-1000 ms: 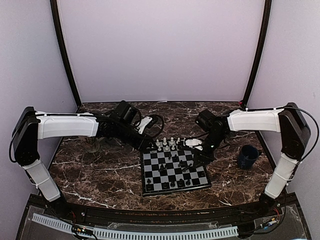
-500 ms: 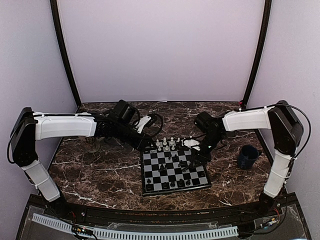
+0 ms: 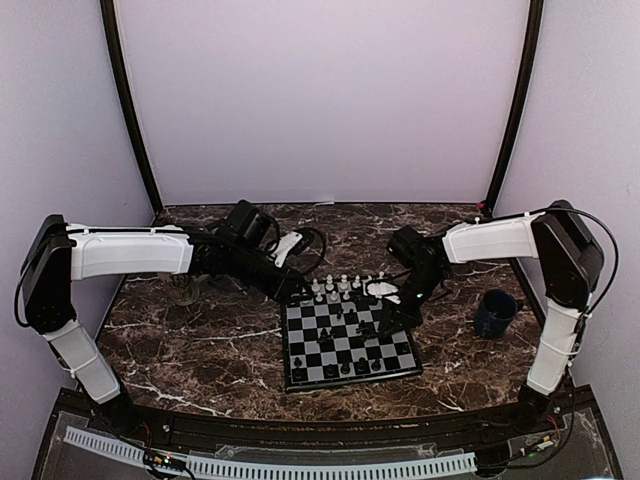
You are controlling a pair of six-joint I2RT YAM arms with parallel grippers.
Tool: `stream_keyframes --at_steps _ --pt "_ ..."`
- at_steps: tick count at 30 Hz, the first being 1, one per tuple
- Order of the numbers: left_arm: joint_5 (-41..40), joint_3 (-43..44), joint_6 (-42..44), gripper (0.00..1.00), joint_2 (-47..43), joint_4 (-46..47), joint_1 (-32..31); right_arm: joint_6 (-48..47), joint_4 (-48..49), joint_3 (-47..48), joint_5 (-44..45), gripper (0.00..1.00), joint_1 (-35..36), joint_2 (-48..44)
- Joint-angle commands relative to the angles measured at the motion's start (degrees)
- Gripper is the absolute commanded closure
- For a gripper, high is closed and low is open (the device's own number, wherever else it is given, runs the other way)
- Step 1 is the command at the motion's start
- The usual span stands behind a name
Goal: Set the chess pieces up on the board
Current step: Pick up the chess pile from the chessboard.
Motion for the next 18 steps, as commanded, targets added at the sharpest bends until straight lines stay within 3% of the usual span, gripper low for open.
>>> stream_keyframes --at_steps 1,10,18 --pt "0.83 -1.37 0.74 0.60 -1.16 1.62 -0.36 -1.02 -2.86 -0.03 -0.38 0.86 -0.35 -0.88" --pt "8.13 -5.52 -1.89 0.60 -0.37 13.44 -1.25 -0.53 -6.41 0.01 -2.34 0.91 -0.34 -6.06" --pt "15.33 -8.20 -14.25 0.56 3.38 29.88 -1.24 1.79 -7.53 2.29 -4.29 0.93 -0.38 -10.90"
